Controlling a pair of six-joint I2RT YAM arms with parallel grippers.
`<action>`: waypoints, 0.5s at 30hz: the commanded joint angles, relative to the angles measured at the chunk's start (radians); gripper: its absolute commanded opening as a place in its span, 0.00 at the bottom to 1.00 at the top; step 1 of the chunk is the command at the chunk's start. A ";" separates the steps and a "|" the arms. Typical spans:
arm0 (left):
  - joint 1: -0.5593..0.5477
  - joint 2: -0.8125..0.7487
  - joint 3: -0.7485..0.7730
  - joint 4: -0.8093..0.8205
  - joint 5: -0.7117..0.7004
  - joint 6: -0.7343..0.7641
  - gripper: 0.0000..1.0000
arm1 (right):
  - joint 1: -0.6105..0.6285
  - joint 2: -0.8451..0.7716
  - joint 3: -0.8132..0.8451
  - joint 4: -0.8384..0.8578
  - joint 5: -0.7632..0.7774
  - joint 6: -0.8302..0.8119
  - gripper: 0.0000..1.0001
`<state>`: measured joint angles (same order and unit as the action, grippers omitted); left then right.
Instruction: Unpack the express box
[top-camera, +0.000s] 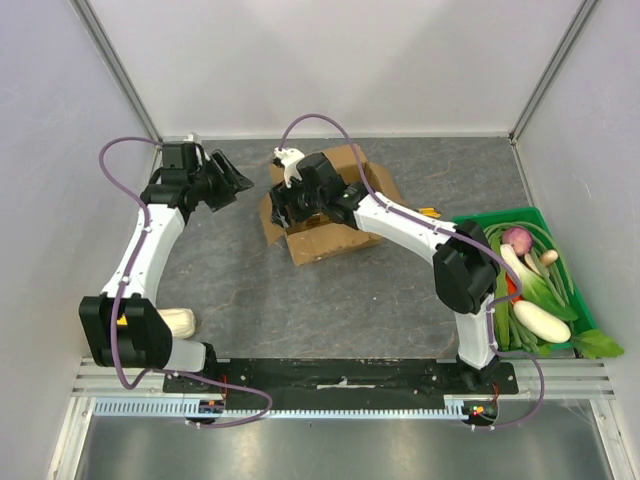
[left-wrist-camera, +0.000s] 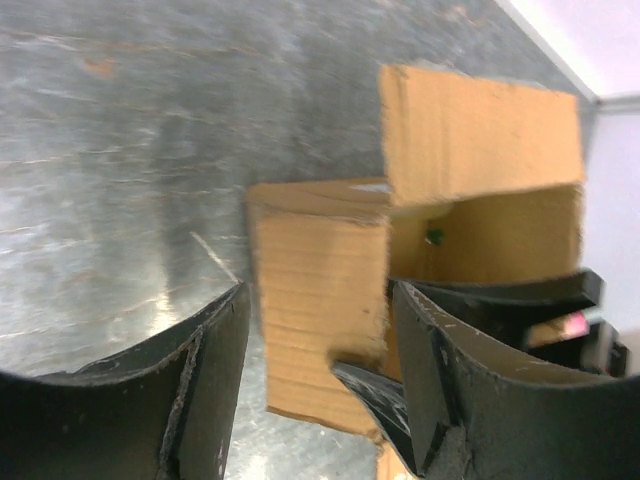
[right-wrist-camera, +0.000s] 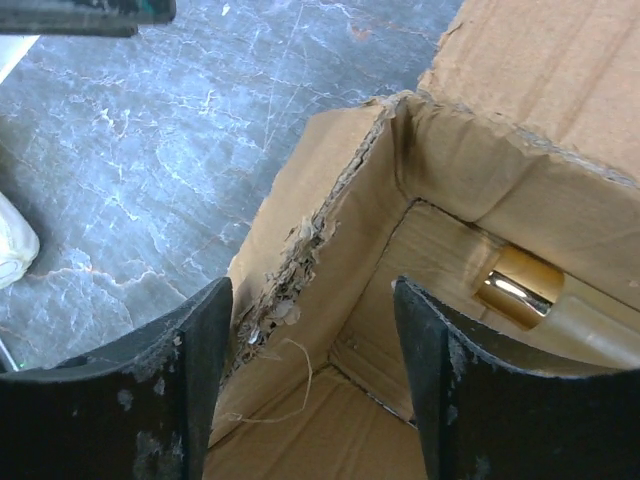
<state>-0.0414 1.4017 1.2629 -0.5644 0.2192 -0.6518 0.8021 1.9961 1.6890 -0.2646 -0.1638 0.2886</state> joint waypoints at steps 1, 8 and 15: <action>-0.005 0.020 -0.017 0.129 0.253 -0.032 0.65 | -0.006 -0.077 0.014 -0.029 0.093 -0.025 0.77; -0.025 0.088 -0.017 0.167 0.385 -0.025 0.66 | -0.014 -0.194 -0.028 -0.015 0.158 -0.009 0.82; -0.093 0.140 0.058 0.025 0.312 0.052 0.66 | -0.033 -0.301 -0.075 -0.048 0.314 -0.014 0.84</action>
<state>-0.1005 1.5314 1.2518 -0.4656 0.5415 -0.6529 0.7841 1.7660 1.6337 -0.2951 0.0204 0.2871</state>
